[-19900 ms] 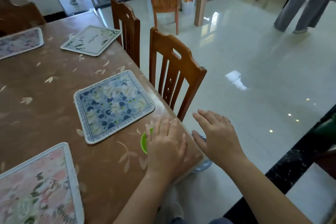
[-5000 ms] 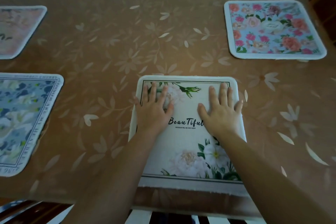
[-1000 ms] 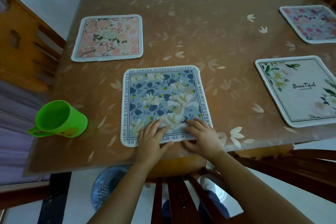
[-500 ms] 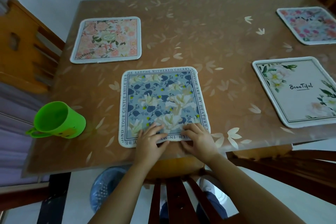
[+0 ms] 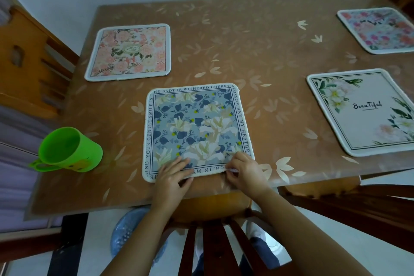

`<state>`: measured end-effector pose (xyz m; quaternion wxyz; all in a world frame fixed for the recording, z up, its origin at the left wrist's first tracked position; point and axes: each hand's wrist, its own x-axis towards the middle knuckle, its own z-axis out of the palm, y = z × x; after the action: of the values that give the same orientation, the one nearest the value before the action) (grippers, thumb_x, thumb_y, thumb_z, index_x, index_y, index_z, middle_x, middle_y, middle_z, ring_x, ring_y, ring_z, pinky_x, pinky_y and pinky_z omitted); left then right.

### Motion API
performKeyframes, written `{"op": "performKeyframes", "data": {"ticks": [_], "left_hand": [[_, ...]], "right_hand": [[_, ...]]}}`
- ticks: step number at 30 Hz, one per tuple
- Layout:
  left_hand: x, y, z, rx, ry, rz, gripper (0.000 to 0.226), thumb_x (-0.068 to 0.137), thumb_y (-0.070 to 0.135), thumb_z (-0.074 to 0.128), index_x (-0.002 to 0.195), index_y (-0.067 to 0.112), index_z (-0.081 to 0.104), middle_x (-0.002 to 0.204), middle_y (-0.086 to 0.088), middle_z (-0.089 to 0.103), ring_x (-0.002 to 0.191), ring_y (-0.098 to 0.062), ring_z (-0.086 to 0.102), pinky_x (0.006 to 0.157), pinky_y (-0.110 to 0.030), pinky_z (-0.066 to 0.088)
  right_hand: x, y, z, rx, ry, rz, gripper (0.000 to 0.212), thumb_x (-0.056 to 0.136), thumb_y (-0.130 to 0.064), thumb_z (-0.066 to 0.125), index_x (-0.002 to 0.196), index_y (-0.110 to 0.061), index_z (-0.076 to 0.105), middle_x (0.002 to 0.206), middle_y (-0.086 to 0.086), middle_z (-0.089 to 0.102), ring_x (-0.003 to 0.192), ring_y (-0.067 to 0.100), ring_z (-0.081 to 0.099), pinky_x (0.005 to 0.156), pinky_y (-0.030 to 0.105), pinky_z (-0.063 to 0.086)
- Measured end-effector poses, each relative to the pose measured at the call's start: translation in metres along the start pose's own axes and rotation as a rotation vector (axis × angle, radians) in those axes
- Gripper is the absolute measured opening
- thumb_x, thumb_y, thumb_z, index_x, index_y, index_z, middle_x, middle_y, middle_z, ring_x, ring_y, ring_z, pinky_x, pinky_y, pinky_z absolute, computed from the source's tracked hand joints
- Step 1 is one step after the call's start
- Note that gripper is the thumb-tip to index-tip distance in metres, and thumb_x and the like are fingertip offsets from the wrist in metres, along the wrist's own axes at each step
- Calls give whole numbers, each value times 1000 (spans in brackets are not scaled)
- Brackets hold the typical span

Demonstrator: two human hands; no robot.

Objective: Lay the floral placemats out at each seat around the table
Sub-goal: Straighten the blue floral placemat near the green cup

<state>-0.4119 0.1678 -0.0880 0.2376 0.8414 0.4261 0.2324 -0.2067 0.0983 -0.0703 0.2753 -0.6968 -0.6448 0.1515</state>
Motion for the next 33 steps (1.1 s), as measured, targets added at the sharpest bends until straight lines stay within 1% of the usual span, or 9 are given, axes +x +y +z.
{"op": "performKeyframes", "data": {"ticks": [4,8,12,15,17,21,25,29,33], "left_hand": [[1,0,1,-25,-3,-4,23,67,3,77,89,9,72,113,-11,65,120,-23,43,99,-44,30],[1,-1,2,-51,-14,-17,21,70,6,75,91,11,72,116,-8,64,122,-21,42,101,-42,26],[8,8,11,-75,-97,-19,18,76,15,72,94,16,71,123,-3,60,127,-17,37,106,-46,24],[13,17,19,-83,-130,18,17,76,16,72,93,18,72,124,-3,59,128,-20,38,106,-49,23],[17,22,25,-82,-131,46,17,74,15,73,91,17,72,121,-5,61,126,-24,41,103,-51,26],[18,26,30,-80,-119,57,17,71,12,75,87,17,73,119,-6,62,124,-26,43,101,-56,30],[15,22,30,-70,-111,60,17,71,12,76,87,17,72,120,-6,62,124,-22,41,101,-58,32],[12,18,28,-48,-90,31,22,68,13,78,89,15,72,119,-7,62,122,-27,44,96,-64,35],[8,14,25,-8,-57,22,24,66,14,79,89,14,72,119,-7,62,122,-27,42,95,-63,37]], "right_hand": [[-1,-1,0,38,2,42,7,68,4,68,71,1,63,77,17,62,75,33,60,65,44,55],[-3,0,-2,43,-5,81,5,70,4,66,72,4,62,80,19,62,81,33,59,70,44,54],[-9,11,-11,-4,22,144,7,68,3,68,70,1,62,78,16,62,80,31,60,65,34,51],[-18,23,-20,-15,13,183,5,70,1,66,72,0,62,80,15,61,81,30,59,66,39,53],[-22,28,-25,-21,4,209,4,72,-1,65,74,-1,62,83,14,61,84,29,58,69,43,53],[-25,33,-28,-35,-21,216,4,76,-4,63,79,-2,63,88,14,60,90,28,56,73,45,52],[-30,33,-29,-55,-9,197,5,75,-4,65,80,-3,62,90,14,60,89,31,56,68,48,51],[-30,36,-33,-68,21,142,8,72,-4,72,75,-4,65,81,15,61,80,35,57,63,48,52],[-30,35,-34,-92,34,107,8,71,-4,73,74,-5,66,79,15,62,75,34,58,59,47,53]]}}
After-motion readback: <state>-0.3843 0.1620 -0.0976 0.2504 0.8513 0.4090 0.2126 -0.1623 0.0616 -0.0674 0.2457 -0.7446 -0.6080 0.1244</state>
